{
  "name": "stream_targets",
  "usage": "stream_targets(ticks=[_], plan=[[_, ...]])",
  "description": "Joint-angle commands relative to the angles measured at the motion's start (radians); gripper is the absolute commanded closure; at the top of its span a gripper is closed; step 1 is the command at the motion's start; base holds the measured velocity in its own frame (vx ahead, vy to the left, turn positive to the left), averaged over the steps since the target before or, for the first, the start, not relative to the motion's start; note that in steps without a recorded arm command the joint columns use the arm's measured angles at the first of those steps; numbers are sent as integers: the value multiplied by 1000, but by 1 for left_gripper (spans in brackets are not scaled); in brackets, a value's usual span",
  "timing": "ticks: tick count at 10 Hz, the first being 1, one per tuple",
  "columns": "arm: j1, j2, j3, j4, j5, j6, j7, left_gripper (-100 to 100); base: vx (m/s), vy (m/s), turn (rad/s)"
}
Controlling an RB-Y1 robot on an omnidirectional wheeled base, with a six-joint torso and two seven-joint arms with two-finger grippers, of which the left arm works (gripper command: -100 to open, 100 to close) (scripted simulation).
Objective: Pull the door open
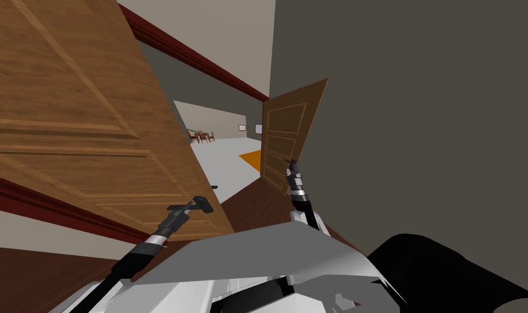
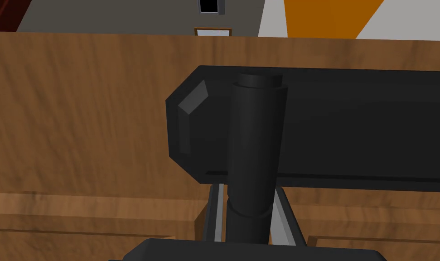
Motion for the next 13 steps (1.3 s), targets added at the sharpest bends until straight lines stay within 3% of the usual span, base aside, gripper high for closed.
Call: stream_targets(ticks=[1,2,3,4,13], plan=[[9,17,0,15,1,-29,11,100,-222,77,-144],[13,23,-2,18,1,-40,15,100,-220,67,-128],[8,15,-7,17,-2,-34,11,100,-95,24,-30],[13,22,-13,27,-4,-53,18,100,-125,55,-160],[24,60,-27,71,-7,-137,46,100,-191,79,-131]])
